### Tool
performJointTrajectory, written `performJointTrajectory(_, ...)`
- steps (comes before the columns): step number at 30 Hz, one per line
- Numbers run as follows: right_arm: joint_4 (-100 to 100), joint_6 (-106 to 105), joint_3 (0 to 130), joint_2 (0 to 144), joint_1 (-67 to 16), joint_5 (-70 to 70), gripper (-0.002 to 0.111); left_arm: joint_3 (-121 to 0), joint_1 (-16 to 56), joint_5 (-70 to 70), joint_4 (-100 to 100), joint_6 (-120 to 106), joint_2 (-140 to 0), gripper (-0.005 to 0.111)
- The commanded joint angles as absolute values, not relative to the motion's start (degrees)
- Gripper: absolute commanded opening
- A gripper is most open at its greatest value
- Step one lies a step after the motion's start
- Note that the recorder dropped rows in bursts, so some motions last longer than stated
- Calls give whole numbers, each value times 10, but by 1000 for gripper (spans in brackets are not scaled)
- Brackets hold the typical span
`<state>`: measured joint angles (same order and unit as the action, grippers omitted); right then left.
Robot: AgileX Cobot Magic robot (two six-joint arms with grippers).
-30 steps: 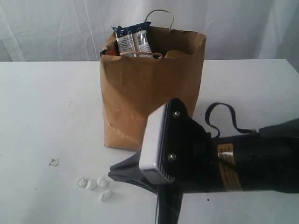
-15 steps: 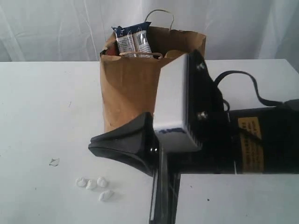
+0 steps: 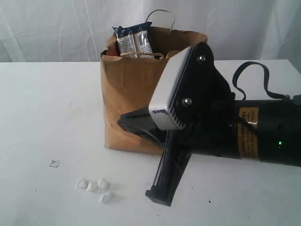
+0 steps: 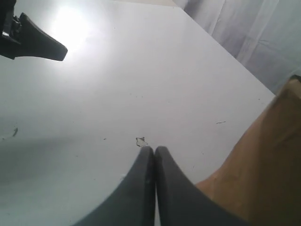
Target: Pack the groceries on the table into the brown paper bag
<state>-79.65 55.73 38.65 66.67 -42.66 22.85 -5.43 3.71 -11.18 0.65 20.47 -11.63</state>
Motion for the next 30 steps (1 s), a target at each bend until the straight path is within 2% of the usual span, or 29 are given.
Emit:
performJointTrajectory(1, -765, 516, 360, 693, -418, 253, 0, -54, 40, -107, 14, 207, -114, 0)
performJointTrajectory(3, -699, 441, 335, 732, -406, 320, 0, -54, 40, -107, 14, 207, -114, 0)
performJointTrajectory(8, -587, 87, 285, 871, -409, 696, 0, -54, 40, -107, 14, 207, -114, 0)
performJointTrajectory(11, -508, 84, 287, 926, -431, 687, 0, -54, 40, -107, 14, 207, -114, 0)
performJointTrajectory(13, -470, 112, 298, 938, -445, 626, 0, -54, 40, -107, 14, 207, -114, 0)
performJointTrajectory(19, -509, 406, 364, 917, -454, 469, 0, -54, 40, -107, 13, 208, -114, 0)
performJointTrajectory(22, -509, 368, 385, 929, -447, 430, 0, -54, 40, -107, 13, 208, -114, 0)
performJointTrajectory(27, -525, 198, 387, 976, -443, 472, 0, -54, 40, -107, 13, 208, -114, 0)
performJointTrajectory(30, -584, 365, 397, 951, -456, 404, 0, -54, 40, -108, 13, 208, -114, 0)
